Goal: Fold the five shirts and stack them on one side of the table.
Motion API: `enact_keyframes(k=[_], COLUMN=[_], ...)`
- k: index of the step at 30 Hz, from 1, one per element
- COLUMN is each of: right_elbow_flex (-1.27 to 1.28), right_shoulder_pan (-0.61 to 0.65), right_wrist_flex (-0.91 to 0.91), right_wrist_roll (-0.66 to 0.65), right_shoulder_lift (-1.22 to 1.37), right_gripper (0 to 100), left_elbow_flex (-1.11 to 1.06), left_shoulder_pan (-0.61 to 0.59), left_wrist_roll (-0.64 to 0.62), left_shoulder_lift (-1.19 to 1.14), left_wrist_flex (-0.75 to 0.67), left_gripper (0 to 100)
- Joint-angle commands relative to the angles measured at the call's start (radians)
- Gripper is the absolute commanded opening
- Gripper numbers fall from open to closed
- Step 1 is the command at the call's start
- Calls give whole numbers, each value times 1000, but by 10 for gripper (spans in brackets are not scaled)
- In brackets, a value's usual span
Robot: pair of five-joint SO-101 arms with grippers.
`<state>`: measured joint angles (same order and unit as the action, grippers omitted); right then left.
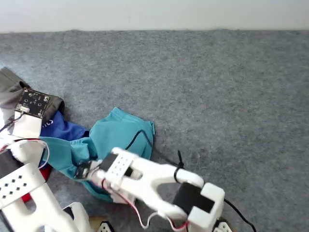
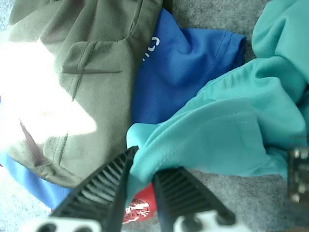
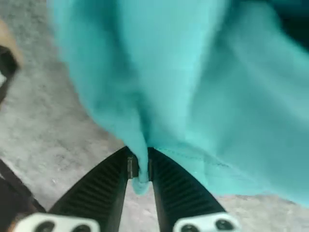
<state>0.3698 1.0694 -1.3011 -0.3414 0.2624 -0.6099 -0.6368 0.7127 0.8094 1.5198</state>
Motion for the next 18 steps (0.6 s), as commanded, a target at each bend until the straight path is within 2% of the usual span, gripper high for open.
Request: enact_keyframes(k=[1, 8, 13, 18], right_elbow_flex=[-69, -258, -496, -718], right_shoulder_pan=[-119, -302, -412, -538], right_wrist_flex=[-70, -249, -426, -493], right_wrist_roll=[-44, -97, -106, -201], right_shoulder_lift=[4, 1, -10, -128], right_gripper=[11, 11, 11, 11], left_elbow_flex=[59, 136, 176, 332], left_shoulder_pan=[-2, 0, 2, 58], left_wrist_roll=[-5, -5, -5, -5], left_shoulder_lift=[14, 14, 14, 14], left_wrist_flex=[-11, -8, 3, 25], left_gripper=[13, 13, 13, 13])
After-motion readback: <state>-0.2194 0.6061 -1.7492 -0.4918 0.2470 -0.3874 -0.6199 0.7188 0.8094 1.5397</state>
